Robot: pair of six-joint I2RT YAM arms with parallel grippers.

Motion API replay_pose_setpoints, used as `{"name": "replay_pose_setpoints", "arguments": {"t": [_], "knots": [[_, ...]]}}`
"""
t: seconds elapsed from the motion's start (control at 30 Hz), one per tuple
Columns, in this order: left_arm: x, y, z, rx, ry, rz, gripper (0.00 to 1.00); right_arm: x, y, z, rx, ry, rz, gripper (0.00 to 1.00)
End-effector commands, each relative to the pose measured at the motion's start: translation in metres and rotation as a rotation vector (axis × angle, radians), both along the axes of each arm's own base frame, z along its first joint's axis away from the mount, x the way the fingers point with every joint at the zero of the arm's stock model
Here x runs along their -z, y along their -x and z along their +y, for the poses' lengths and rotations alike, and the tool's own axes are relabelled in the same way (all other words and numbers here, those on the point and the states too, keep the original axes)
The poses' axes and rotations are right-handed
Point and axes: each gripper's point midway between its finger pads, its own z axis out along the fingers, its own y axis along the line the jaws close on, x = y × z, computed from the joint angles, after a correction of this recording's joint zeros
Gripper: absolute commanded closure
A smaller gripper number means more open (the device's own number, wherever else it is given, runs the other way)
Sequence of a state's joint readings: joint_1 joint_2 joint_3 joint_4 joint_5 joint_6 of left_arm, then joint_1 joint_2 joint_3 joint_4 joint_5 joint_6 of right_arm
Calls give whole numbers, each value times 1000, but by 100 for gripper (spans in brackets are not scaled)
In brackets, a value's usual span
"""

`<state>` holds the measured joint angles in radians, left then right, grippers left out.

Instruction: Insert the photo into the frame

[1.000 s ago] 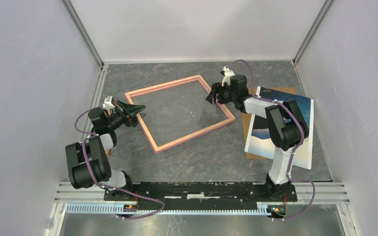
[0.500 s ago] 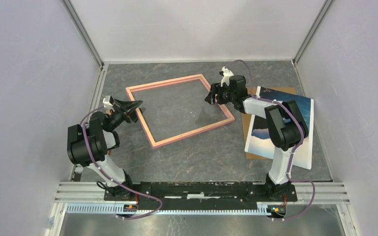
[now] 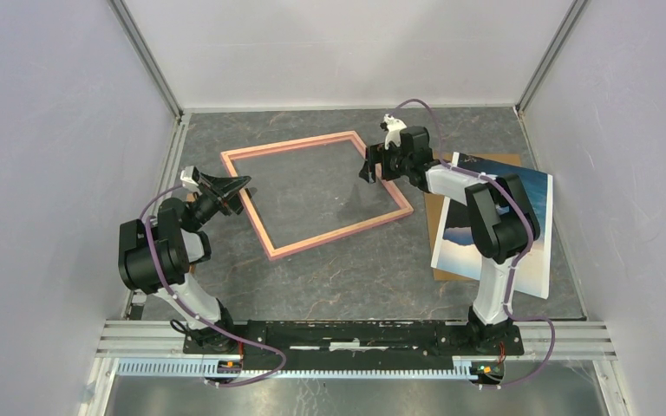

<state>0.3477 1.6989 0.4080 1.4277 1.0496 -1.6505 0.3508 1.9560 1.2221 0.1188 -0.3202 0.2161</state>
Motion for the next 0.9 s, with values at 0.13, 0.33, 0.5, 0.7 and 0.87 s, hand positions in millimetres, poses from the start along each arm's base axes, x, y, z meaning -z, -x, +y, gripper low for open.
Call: {"name": "replay_pose_setpoints", "arguments": {"t": [0.13,0.33,0.5,0.7,0.87], "knots": [[-21,2,1,9,-18,-100,36,8,-9,-4,-6,63,-9,9],[-19,1,1,11,-16,-95,35,6,-9,-4,-22,71,-27,2],[-19,2,1,8,-17,-95,35,14,-8,1,-35,59,-5,2],[-18,1,1,8,-15,-90,35,10,-4,6,-48,47,-7,5],[-18,1,1,5,-15,-92,35,5,3,16,-65,20,-8,8]]}}
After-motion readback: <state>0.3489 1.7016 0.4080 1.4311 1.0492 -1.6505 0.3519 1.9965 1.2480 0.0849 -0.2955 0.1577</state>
